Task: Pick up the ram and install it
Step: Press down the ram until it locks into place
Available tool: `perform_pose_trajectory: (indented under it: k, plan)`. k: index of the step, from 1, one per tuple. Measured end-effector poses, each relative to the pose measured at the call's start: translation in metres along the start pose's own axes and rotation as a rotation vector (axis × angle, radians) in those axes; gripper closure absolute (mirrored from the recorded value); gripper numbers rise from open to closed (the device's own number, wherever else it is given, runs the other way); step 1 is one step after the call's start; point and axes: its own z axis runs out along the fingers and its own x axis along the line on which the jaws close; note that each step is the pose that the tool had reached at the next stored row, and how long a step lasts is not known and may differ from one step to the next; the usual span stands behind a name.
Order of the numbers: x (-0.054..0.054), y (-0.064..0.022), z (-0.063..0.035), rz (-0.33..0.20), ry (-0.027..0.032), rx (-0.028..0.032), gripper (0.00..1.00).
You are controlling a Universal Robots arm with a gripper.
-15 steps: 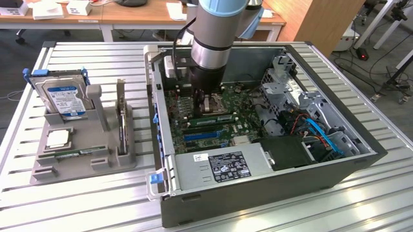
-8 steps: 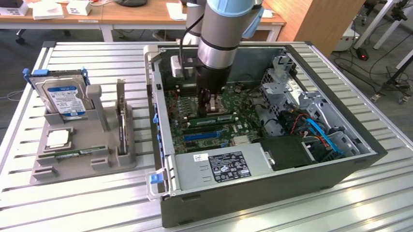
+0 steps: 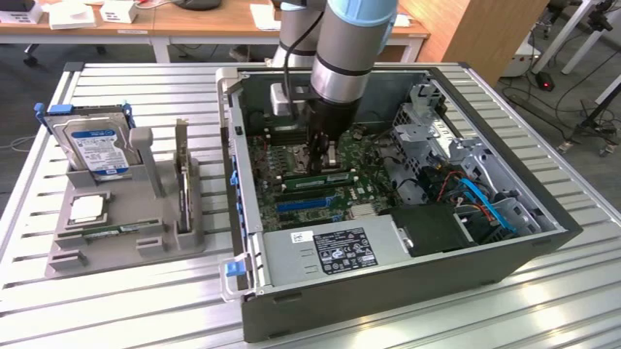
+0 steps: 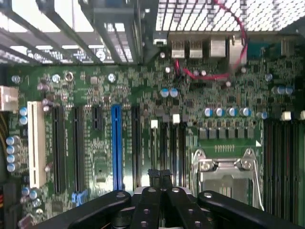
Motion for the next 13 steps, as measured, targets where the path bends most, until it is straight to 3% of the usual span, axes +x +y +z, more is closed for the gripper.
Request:
perform_pose_trajectory:
  k: [13]
  plan:
    - [-0.001, -0.0248, -0.0010, 0.000, 0.0001, 0.0000, 0.91]
